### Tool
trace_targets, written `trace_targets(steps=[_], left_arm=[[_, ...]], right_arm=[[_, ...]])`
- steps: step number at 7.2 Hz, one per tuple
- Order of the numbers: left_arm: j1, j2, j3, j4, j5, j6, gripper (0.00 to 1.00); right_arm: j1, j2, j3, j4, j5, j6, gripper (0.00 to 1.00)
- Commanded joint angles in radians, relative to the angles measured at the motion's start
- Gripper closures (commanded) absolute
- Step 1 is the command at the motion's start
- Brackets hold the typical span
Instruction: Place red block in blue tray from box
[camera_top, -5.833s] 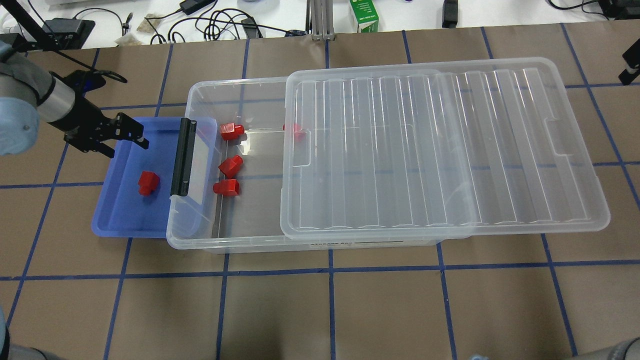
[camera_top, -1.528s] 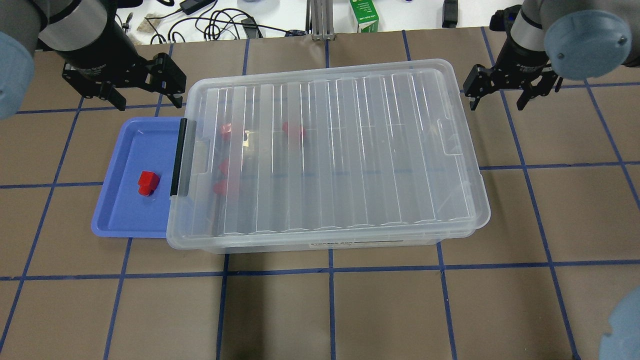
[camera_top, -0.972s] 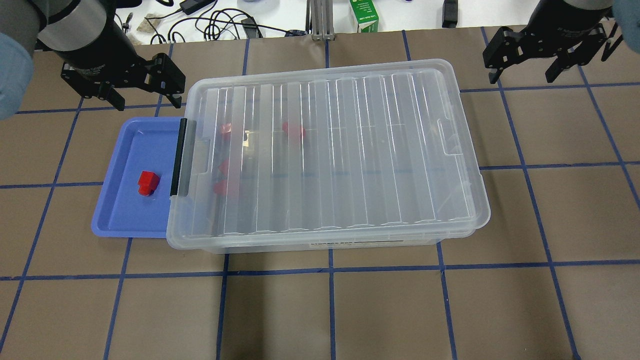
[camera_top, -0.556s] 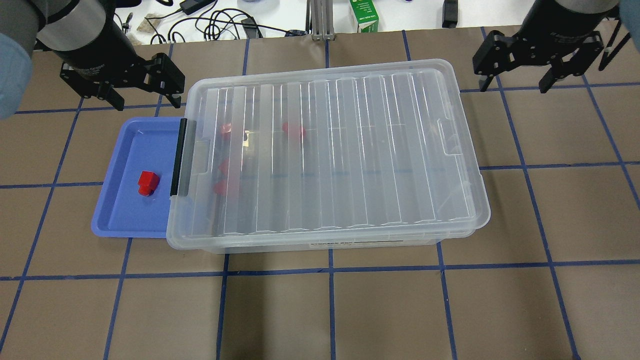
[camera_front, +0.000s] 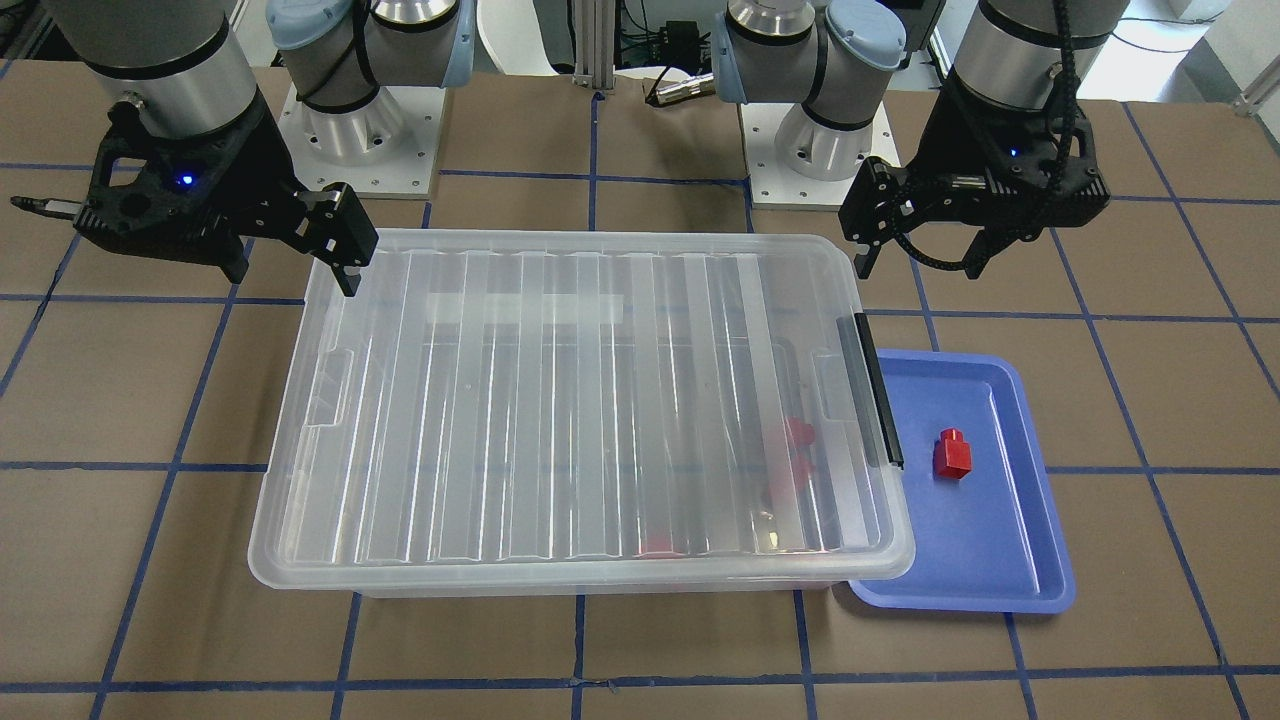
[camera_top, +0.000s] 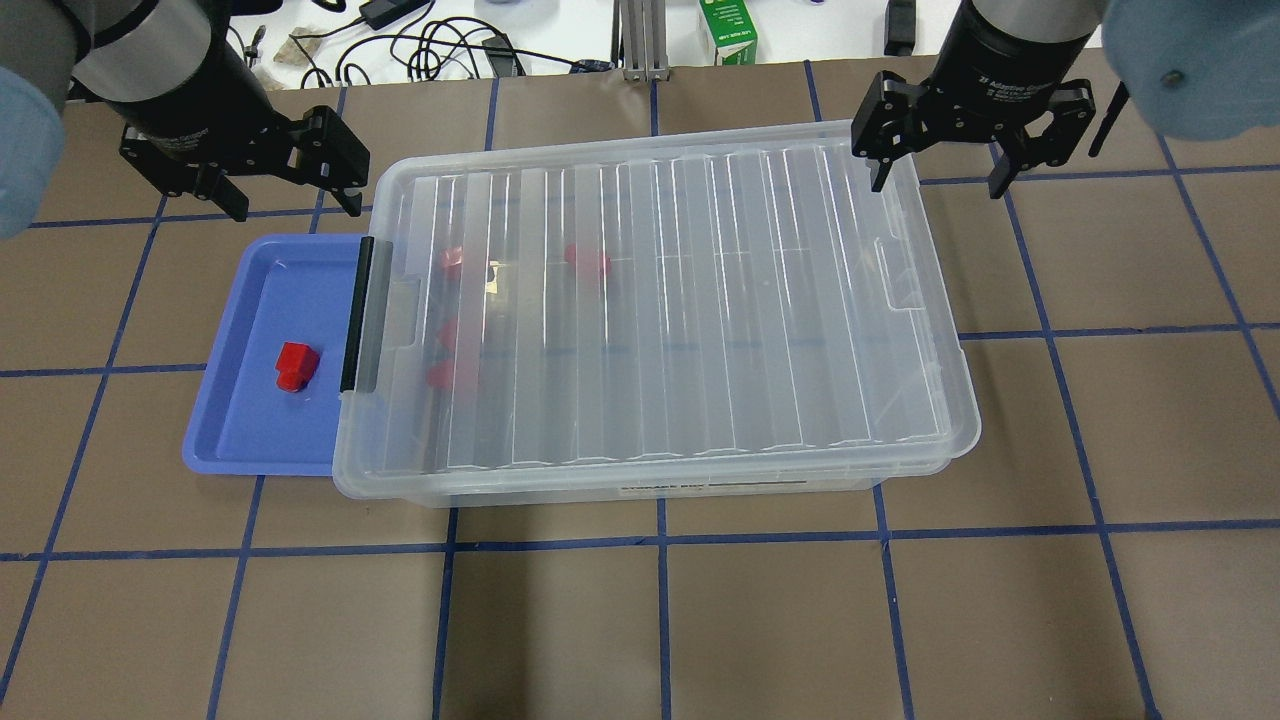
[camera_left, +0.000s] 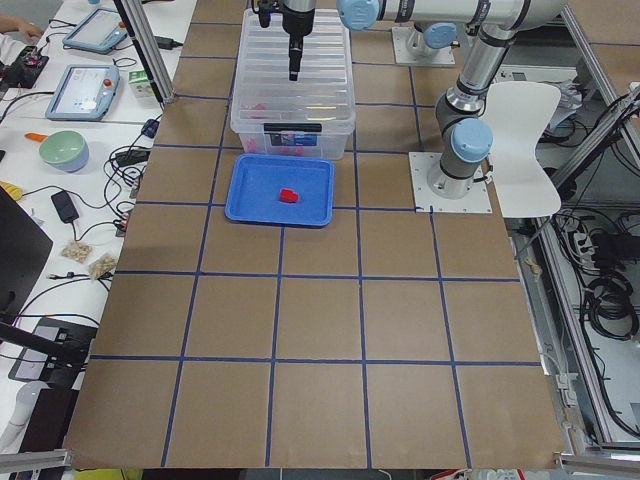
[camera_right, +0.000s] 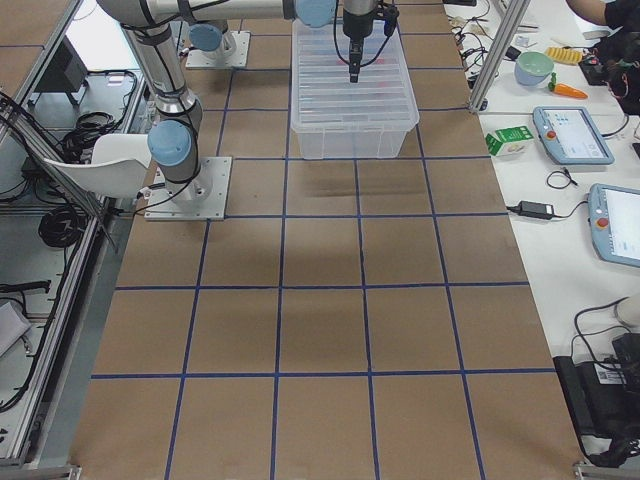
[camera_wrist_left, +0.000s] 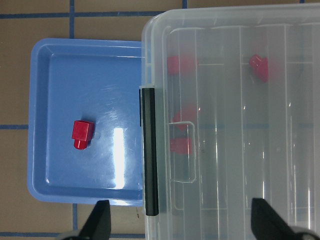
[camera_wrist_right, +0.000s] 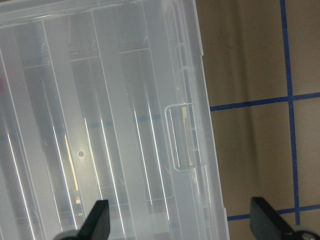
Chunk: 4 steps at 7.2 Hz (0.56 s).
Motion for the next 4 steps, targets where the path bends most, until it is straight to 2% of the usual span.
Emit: trace_targets(steps=[1, 4], left_arm=[[-0.002, 0.000, -0.001, 0.000, 0.000, 0.000, 0.00], [-0.002, -0.006, -0.002, 0.002, 0.003, 0.000, 0.00]], right_arm=[[0.001, 0.001, -0.001, -0.003, -0.001, -0.006, 0.00], [0.001, 0.003, -0.003, -0.004, -0.001, -0.009, 0.00]])
